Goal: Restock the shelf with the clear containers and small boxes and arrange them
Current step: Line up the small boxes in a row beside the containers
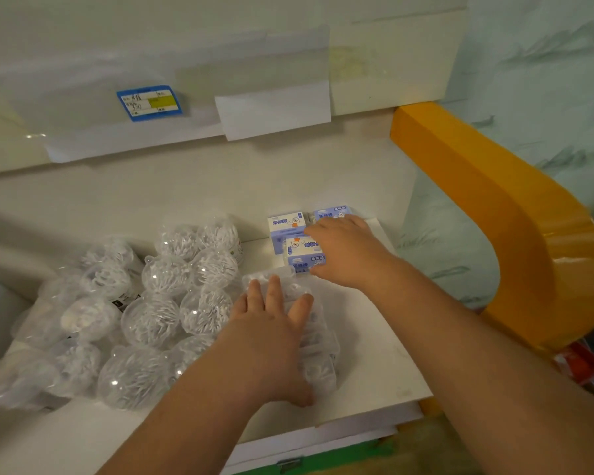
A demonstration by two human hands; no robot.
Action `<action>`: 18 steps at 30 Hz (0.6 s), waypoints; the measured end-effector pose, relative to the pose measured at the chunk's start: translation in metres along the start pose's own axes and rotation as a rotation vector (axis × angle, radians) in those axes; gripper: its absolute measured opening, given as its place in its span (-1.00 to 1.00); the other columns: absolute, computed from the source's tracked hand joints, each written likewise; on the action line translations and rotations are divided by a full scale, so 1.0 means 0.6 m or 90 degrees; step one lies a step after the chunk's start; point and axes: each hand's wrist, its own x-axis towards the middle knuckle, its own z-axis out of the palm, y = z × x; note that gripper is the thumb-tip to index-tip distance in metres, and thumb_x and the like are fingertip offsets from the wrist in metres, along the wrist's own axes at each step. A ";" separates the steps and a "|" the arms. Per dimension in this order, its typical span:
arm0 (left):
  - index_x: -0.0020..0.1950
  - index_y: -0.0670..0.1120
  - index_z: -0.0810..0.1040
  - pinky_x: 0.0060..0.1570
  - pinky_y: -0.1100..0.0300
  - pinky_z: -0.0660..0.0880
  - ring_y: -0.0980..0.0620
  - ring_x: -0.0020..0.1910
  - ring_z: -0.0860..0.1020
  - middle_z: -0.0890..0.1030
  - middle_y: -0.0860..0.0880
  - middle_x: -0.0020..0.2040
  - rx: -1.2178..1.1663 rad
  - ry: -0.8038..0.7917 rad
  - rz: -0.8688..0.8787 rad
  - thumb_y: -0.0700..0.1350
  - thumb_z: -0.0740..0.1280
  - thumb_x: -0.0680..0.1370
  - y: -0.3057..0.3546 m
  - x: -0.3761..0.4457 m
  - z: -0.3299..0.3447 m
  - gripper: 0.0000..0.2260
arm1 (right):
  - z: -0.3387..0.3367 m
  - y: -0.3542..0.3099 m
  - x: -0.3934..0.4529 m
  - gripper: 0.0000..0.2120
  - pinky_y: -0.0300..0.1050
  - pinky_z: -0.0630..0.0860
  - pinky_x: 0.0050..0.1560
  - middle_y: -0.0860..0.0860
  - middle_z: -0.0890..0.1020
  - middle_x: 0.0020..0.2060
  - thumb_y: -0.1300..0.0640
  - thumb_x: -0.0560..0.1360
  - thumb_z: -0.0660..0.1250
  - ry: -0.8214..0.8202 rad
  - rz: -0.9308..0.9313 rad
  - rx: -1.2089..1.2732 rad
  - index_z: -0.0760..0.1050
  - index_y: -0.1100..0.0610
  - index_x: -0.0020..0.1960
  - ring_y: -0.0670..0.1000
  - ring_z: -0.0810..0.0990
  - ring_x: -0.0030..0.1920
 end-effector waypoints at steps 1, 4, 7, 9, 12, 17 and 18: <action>0.53 0.11 -0.28 0.50 -0.18 -0.16 -0.38 0.52 -0.27 -0.31 -0.28 0.55 0.001 -0.001 0.001 0.38 0.41 0.27 0.001 0.000 0.000 0.12 | -0.002 -0.002 0.005 -0.49 -0.01 0.22 0.34 -0.05 0.53 0.20 -0.14 0.44 0.39 -0.003 -0.011 -0.020 0.41 -0.05 0.34 0.04 0.47 0.22; 0.53 0.10 -0.28 0.50 -0.18 -0.16 -0.39 0.51 -0.27 -0.31 -0.29 0.55 0.007 -0.003 0.003 0.38 0.42 0.28 0.001 -0.001 -0.001 0.12 | -0.006 -0.004 0.013 -0.53 -0.02 0.24 0.31 -0.05 0.52 0.23 -0.08 0.46 0.39 -0.010 -0.025 -0.030 0.44 -0.05 0.35 0.05 0.46 0.24; 0.54 0.10 -0.27 0.51 -0.18 -0.16 -0.39 0.51 -0.27 -0.32 -0.30 0.54 0.005 -0.003 0.004 0.38 0.42 0.28 0.000 -0.001 -0.002 0.12 | -0.008 -0.006 0.017 -0.53 -0.01 0.28 0.30 -0.04 0.50 0.26 -0.02 0.49 0.40 -0.031 -0.021 -0.007 0.42 -0.04 0.37 0.06 0.44 0.26; 0.54 0.09 -0.28 0.51 -0.18 -0.16 -0.39 0.51 -0.27 -0.32 -0.31 0.54 0.007 -0.003 0.004 0.38 0.42 0.29 0.000 -0.001 -0.002 0.12 | -0.008 -0.007 0.017 -0.52 0.01 0.28 0.29 -0.04 0.50 0.25 -0.01 0.48 0.41 -0.041 -0.019 0.001 0.41 -0.05 0.37 0.07 0.43 0.26; 0.54 0.08 -0.30 0.51 -0.18 -0.17 -0.40 0.51 -0.27 -0.33 -0.32 0.54 0.007 -0.008 0.007 0.38 0.41 0.30 0.000 -0.002 -0.003 0.12 | -0.010 -0.008 0.015 -0.50 -0.01 0.31 0.26 -0.03 0.50 0.23 -0.01 0.45 0.44 -0.047 -0.019 0.031 0.42 -0.06 0.36 0.07 0.42 0.25; 0.55 0.08 -0.32 0.51 -0.19 -0.17 -0.41 0.50 -0.28 -0.34 -0.32 0.53 0.018 -0.022 0.011 0.36 0.39 0.34 0.001 -0.002 -0.009 0.10 | -0.035 -0.009 0.015 -0.54 -0.06 0.39 0.18 -0.01 0.50 0.15 0.02 0.45 0.44 -0.002 -0.008 0.089 0.42 -0.04 0.32 0.06 0.42 0.19; 0.55 0.07 -0.33 0.51 -0.19 -0.17 -0.42 0.50 -0.27 -0.34 -0.32 0.53 0.021 -0.022 0.011 0.36 0.39 0.34 0.001 -0.002 -0.009 0.10 | -0.044 -0.010 0.014 -0.55 -0.05 0.40 0.17 -0.01 0.51 0.13 0.02 0.45 0.44 0.011 -0.002 0.094 0.43 -0.04 0.30 0.06 0.42 0.17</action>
